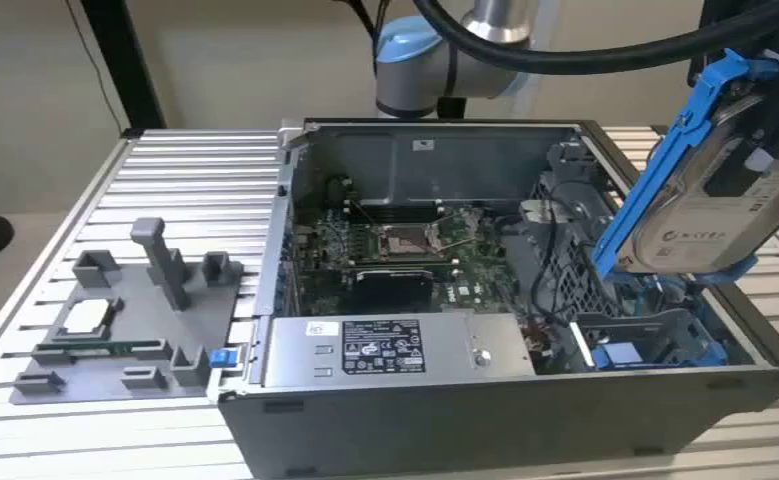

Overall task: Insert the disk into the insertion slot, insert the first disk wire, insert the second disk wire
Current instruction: 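Insert the disk into the insertion slot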

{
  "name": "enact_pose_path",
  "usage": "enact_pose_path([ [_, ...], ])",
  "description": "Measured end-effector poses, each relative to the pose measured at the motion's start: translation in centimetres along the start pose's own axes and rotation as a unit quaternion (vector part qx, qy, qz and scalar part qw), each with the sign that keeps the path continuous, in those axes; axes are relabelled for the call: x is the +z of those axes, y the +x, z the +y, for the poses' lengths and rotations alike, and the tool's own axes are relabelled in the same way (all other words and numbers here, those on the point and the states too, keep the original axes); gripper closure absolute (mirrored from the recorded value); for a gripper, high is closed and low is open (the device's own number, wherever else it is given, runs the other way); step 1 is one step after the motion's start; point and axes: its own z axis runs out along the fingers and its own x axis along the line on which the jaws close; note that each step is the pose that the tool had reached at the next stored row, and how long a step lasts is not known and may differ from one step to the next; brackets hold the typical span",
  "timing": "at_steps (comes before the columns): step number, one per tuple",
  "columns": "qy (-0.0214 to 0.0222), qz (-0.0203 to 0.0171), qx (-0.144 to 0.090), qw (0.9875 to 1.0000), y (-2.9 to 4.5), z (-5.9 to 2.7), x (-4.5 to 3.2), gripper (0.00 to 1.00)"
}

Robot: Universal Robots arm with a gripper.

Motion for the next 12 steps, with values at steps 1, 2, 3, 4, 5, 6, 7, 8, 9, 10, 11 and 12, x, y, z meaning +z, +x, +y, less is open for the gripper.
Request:
enact_pose_path([
  [1, 0.0000, 0.0000, 0.000, 1.0000, 0.00, 0.00, 0.00, 1.00],
  [2, 0.0000, 0.0000, 0.000, 1.0000, 0.00, 0.00, 0.00, 1.00],
  [3, 0.0000, 0.0000, 0.000, 1.0000, 0.00, 0.00, 0.00, 1.00],
  [4, 0.0000, 0.0000, 0.000, 1.0000, 0.00, 0.00, 0.00, 1.00],
  [5, 0.0000, 0.0000, 0.000, 1.0000, 0.00, 0.00, 0.00, 1.00],
  [6, 0.0000, 0.0000, 0.000, 1.0000, 0.00, 0.00, 0.00, 1.00],
  [7, 0.0000, 0.0000, 0.000, 1.0000, 0.00, 0.00, 0.00, 1.00],
  [8, 0.0000, 0.0000, 0.000, 1.0000, 0.00, 0.00, 0.00, 1.00],
  [9, 0.0000, 0.0001, 0.000, 1.0000, 0.00, 0.00, 0.01, 1.00],
  [10, 0.0000, 0.0000, 0.000, 1.0000, 0.00, 0.00, 0.05, 1.00],
  [11, 0.0000, 0.0000, 0.000, 1.0000, 0.00, 0.00, 0.08, 1.00],
  [12, 0.0000, 0.0000, 0.000, 1.0000, 0.00, 0.00, 0.12, 1.00],
])
